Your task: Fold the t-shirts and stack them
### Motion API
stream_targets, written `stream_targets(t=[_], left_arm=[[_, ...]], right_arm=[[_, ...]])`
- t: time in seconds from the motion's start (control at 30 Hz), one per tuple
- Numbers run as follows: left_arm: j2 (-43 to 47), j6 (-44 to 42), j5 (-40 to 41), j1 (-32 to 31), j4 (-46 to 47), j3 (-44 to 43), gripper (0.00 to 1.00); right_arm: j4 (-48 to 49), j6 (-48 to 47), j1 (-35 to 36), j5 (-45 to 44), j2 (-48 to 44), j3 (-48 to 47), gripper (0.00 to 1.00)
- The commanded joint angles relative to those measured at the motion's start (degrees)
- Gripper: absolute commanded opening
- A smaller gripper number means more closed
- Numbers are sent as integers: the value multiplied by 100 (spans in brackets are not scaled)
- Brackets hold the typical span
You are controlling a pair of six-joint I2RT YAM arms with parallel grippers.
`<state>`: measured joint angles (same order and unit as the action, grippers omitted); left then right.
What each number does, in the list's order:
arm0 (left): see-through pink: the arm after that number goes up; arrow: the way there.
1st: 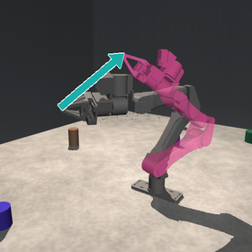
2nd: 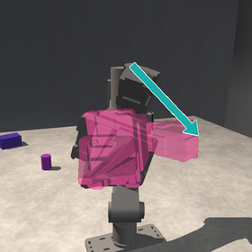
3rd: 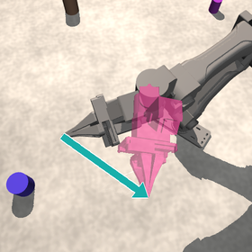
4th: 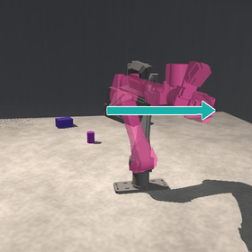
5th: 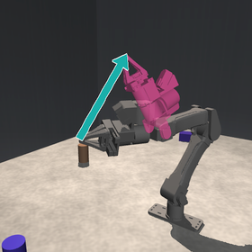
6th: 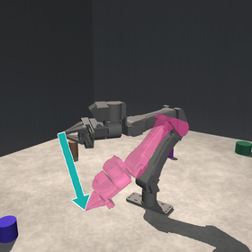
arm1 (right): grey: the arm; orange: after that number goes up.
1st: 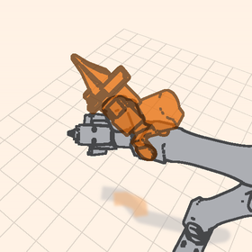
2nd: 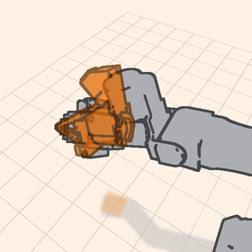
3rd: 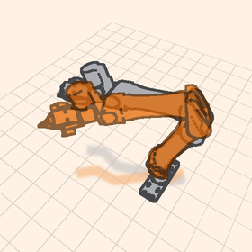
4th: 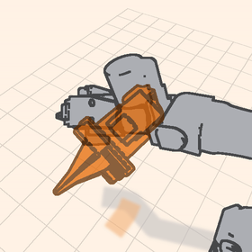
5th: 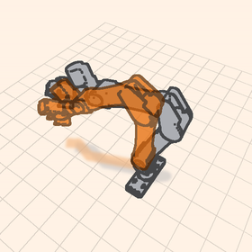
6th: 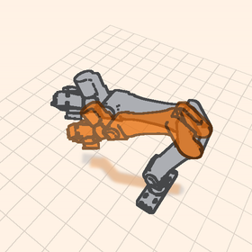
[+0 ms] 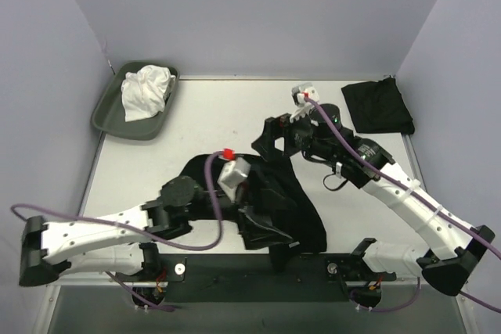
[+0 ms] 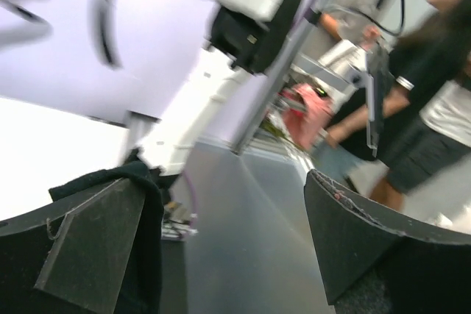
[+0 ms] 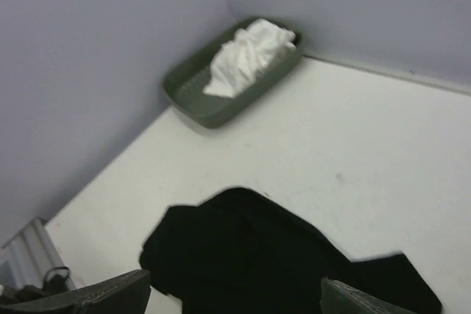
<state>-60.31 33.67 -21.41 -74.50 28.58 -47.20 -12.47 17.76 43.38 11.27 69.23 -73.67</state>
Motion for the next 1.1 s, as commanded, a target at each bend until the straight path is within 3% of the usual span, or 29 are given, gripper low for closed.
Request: stream_targets(t=[0.0,0.13,0.47,0.57,0.67,0.77,0.8,0.83,0.9,0.97,1.0,1.03,1.07], left_arm=[[1345,-379,874,348,-1872,404,97],[1444,-239,823,392,-1821,519,97],[-700,200,418,-30,127,316,98],[-1104,263,550,-21,210,168,96],[-1395,-60,830,-47,-349,-341,93],[-1675,-999,1847,-275,-1509,-1227,94],[-1851,-1264,2712,-363,-1931,-1526,94],[-2253,-1745,2991,-494,-2814,-2164,94],[-2615,-2258,3597,-653,-3427,-2425,97],[-2994,-1342,1064,204,-3230,-2182,93],[-3273,-780,111,338,-2409,-1918,90],[-3398,-653,163,340,-2679,-1968,93],[-3495,-790,903,218,-3465,-2343,95]], right_arm=[[-678,52,39,-1091,-215,967,100],[-511,245,101,-1248,-516,1530,100],[-836,193,180,-1549,-850,1381,100],[-959,193,189,-1742,-999,1504,100],[-985,219,206,-1856,-1183,1671,100],[-994,289,198,-2215,-1333,1847,100],[-1029,350,206,-2330,-1351,1882,100],[-1108,368,206,-2566,-1360,1874,100],[-1449,351,206,-2752,-1281,1769,100],[-1574,360,207,-2963,-1307,1786,100],[-1592,342,215,-2964,-1316,1803,100],[-1618,334,215,-2972,-1351,1856,100],[-1636,360,207,-2999,-1412,1874,100]])
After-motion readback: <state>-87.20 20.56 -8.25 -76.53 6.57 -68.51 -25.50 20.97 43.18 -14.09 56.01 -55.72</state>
